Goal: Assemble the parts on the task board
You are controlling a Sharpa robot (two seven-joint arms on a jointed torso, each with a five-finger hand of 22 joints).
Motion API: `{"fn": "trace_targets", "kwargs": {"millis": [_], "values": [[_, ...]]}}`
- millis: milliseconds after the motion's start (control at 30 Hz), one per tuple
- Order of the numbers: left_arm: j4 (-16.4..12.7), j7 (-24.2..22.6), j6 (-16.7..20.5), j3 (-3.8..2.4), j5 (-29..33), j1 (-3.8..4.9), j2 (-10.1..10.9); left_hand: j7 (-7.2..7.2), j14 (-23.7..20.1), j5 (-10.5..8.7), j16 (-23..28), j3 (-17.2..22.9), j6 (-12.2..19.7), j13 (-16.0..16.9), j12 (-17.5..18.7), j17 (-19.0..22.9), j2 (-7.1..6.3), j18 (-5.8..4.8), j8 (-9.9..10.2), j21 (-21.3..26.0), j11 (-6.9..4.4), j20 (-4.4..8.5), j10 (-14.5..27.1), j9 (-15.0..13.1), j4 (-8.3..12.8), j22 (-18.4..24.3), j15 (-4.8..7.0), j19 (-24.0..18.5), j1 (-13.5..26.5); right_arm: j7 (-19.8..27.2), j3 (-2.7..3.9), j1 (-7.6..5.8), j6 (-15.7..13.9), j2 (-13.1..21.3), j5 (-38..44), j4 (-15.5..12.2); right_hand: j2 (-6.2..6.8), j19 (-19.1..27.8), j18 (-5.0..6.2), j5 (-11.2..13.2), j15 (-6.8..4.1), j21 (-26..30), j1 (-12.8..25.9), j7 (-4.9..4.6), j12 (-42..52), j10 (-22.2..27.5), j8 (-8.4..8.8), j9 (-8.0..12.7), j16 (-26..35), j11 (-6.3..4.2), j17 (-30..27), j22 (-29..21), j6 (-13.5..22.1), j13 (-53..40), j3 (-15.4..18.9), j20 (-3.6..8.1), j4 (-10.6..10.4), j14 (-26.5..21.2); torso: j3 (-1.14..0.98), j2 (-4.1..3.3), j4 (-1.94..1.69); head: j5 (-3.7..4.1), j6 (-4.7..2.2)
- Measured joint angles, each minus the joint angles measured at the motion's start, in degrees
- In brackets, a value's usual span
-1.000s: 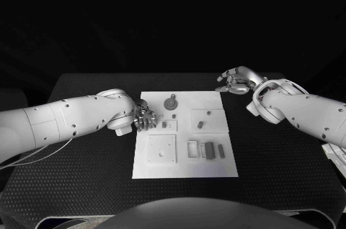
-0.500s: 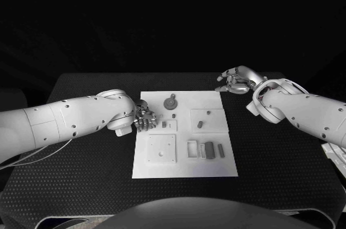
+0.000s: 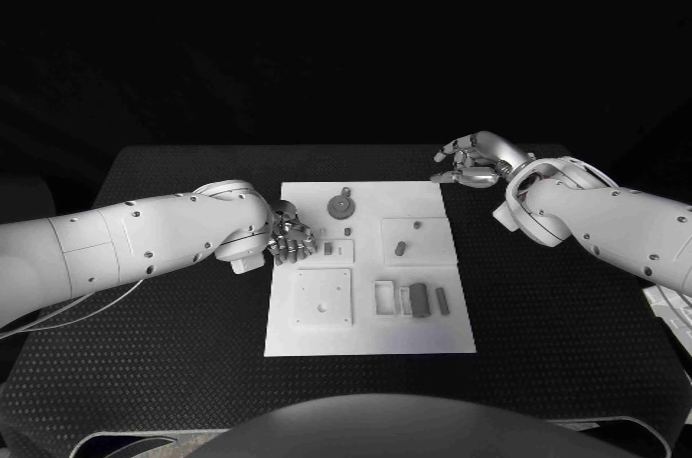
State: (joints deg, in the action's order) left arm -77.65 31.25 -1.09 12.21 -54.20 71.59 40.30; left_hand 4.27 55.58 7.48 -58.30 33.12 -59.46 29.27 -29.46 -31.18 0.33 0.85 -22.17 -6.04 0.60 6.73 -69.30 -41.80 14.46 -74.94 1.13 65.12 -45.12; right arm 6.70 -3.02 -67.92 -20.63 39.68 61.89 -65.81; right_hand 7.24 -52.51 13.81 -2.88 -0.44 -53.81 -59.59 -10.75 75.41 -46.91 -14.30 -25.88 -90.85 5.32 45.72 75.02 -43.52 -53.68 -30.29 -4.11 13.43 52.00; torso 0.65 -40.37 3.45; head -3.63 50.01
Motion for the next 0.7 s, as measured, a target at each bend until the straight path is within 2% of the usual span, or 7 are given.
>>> {"fn": "trace_targets", "kwargs": {"millis": [200, 233, 267, 333, 533, 633, 700], "values": [[0.1, 0.0, 0.1, 0.04, -0.1, -0.04, 0.0, 0.00, 0.0, -1.11, 0.0, -1.1, 0.0, 0.2, 0.0, 0.0, -1.32, 0.00, 0.4, 0.0, -0.20, 0.00, -0.2, -0.2, -1.3, 0.0, 0.00, 0.0, 1.3, 0.0, 0.00, 0.00, 0.0, 0.0, 0.0, 0.0, 0.00, 0.0, 0.12, 0.0, 0.01, 0.0, 0.0, -0.05, 0.0, 0.0, 0.00, 0.0, 0.0, 0.00, 0.0, 0.0, 0.2, 0.0, 0.0, 0.00, 0.0, 0.0, 0.00, 0.01, -0.01, 0.00, 0.00], [0.1, 0.0, 0.1, 0.04, -0.2, -0.04, 0.0, 0.00, 0.0, -1.73, 0.0, -1.2, 0.0, 0.3, 0.1, 0.0, -1.64, 0.00, 0.4, 0.0, -0.21, 0.00, -0.2, -0.2, -1.8, 0.0, 0.00, 0.0, 1.6, 0.0, 0.00, 0.00, 0.0, 0.0, 0.0, 0.0, 0.00, 0.0, 0.33, 0.0, 0.02, 0.0, 0.0, -0.06, 0.0, 0.0, 0.00, 0.0, 0.0, 0.00, 0.0, 0.0, 0.2, 0.0, 0.0, 0.00, 0.0, 0.0, 0.00, 0.01, 0.00, 0.02, 0.01], [0.1, 0.0, 0.2, 0.05, -0.2, -0.05, 0.0, -0.01, 0.0, -3.44, 0.0, -1.4, 0.0, 0.3, 0.2, 0.0, -2.28, 0.00, 0.7, 0.0, -0.21, 0.00, -0.2, -0.3, -2.6, 0.0, 0.00, 0.0, 2.1, 0.0, 0.00, 0.00, 0.0, 0.0, 0.0, 0.0, 0.00, 0.0, 0.41, 0.0, 0.05, 0.0, 0.0, -0.11, 0.0, 0.0, 0.00, 0.0, 0.0, 0.00, 0.0, 0.0, 0.2, 0.0, 0.0, 0.00, 0.0, -0.1, 0.01, 0.01, 0.00, 0.03, 0.01], [0.2, 0.0, 0.3, 0.04, -0.3, -0.05, 0.0, -0.05, 0.1, -4.24, 0.0, -1.7, 0.0, 0.4, 0.2, 0.0, -3.04, 0.00, 0.9, 0.0, -0.21, 0.00, -0.2, -0.4, -3.9, 0.0, 0.14, 0.0, 2.7, 0.0, 0.00, 0.00, 0.0, 0.0, 0.0, 0.0, 0.00, 0.0, 0.47, 0.0, 0.06, 0.0, 0.0, -0.19, 0.0, 0.0, 0.00, 0.0, 0.0, 0.00, 0.0, 0.0, 0.1, 0.0, 0.0, 0.00, 0.0, -0.1, 0.01, 0.01, 0.00, 0.04, 0.00], [0.4, -0.1, 0.9, 0.03, -0.6, -0.05, 0.1, -0.09, 0.2, -4.34, 0.0, -3.1, -0.1, 0.6, 0.2, 0.0, -5.53, 0.00, 1.2, 0.0, -0.21, 0.00, -0.2, -0.7, -6.8, 0.0, 0.20, 0.0, 5.8, 0.0, 0.00, 0.00, 0.0, 0.0, 0.0, 0.1, 0.00, 0.0, 0.63, 0.0, 0.06, 0.0, 0.0, -0.25, 0.0, 0.0, 0.00, 0.0, 0.0, 0.00, 0.0, 0.0, 0.0, 0.1, 0.0, 0.00, 0.0, -0.1, 0.03, 0.01, 0.00, 0.10, -0.09], [0.5, -0.1, 1.2, 0.03, -0.6, -0.05, 0.1, -0.10, 0.2, -4.34, 0.0, -3.5, -0.1, 0.7, 0.2, 0.0, -5.99, 0.00, 1.2, 0.2, -0.21, 0.00, -0.2, -0.8, -7.3, 0.0, 0.20, 0.0, 6.3, 0.0, 0.00, 0.00, 0.0, 0.0, 0.0, 0.1, 0.00, 0.0, 0.64, 0.0, 0.07, 0.0, 0.0, -0.24, 0.0, 0.0, 0.00, 0.0, 0.0, 0.00, 0.0, 0.0, 0.0, 0.1, 0.0, 0.00, 0.0, -0.1, 0.03, 0.01, 0.00, 0.11, -0.12], [0.5, -0.2, 1.3, 0.03, -0.7, -0.06, 0.1, -0.10, 0.2, -4.34, 0.0, -4.8, -0.1, 0.9, 0.2, -0.2, -5.31, 0.00, 1.2, 0.2, -0.21, 0.00, -0.2, -1.1, -6.9, 0.0, 0.20, 0.0, 7.2, 0.0, 0.00, 0.00, 0.0, 0.0, 0.0, 0.1, 0.00, 0.0, 0.65, 0.0, 0.07, 0.0, 0.0, -0.24, 0.0, 0.0, 0.00, 0.0, 0.0, 0.00, 0.0, 0.0, 0.0, 0.1, 0.0, 0.00, 0.0, -0.1, 0.03, 0.01, 0.00, 0.12, -0.13]]}}
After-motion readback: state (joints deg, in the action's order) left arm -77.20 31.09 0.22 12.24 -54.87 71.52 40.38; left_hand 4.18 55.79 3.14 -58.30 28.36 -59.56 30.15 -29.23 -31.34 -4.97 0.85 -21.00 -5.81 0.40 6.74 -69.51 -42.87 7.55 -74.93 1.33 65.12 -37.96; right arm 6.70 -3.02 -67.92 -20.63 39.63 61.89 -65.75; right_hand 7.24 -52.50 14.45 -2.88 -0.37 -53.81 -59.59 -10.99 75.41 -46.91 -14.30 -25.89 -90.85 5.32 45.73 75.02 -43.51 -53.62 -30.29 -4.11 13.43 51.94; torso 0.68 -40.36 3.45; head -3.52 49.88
